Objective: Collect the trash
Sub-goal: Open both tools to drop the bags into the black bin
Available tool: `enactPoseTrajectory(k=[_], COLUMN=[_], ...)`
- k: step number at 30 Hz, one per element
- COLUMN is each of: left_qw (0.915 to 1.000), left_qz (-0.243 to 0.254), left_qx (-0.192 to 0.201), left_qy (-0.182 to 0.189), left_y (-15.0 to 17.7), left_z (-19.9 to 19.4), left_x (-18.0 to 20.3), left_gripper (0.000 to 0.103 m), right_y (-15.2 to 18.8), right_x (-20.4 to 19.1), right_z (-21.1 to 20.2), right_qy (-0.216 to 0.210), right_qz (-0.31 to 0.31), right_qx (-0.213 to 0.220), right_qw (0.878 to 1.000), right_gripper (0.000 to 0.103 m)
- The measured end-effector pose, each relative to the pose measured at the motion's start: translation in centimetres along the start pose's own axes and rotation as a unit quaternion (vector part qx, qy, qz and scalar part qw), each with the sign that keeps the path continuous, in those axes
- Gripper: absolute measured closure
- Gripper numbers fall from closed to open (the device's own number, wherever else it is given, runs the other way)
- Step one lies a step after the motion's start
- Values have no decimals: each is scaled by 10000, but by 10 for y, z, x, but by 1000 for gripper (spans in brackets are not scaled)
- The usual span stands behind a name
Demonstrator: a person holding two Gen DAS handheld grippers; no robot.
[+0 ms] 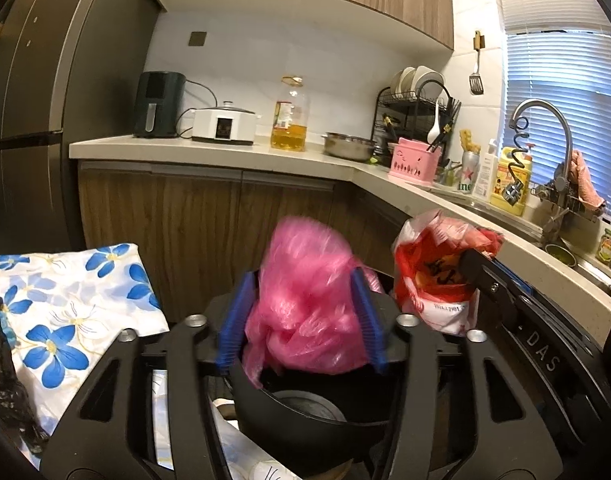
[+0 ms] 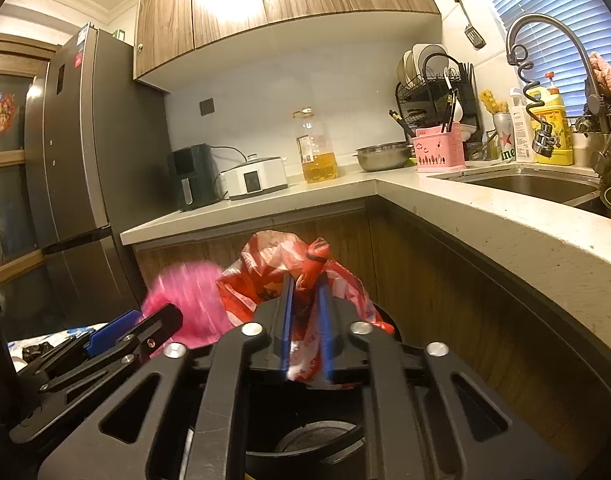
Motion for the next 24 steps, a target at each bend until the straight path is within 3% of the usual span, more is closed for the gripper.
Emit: enactPoseTrajectory(k=[7,11,16,24], left_qw=[9997,9994,9986,9963], left_qz=[-228,-223,-238,-349], left_qx=[-1,73,114,105], left_qy=[-55,-240,-455,-776], left_y=[3,3,4,15], left_z=[-4,-13,-31,-74], left_x=[-12,-19,-27,-42], left_gripper=[24,18,11,8], right_y=[4,4,4,9], right_x=[2,3,2,-14], right_z=[0,-5,-14,-39], right_qy=[1,4,-2,-183], right_qz=[5,44,87,73], right_qx=[-64,-69,-65,-89], right_qw=[10000,10000,9999,9998], right_gripper=[70,57,43,34])
Point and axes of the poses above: each gripper's, at about its wrist camera, not at the fingertips, and z roughly the way its jaws point, x to its right, y to its underside, the point moved 10 cm from there along z, roughly the way its jaws point, and after that the axes turned 6 degrees about y, right-handed, at the moved point
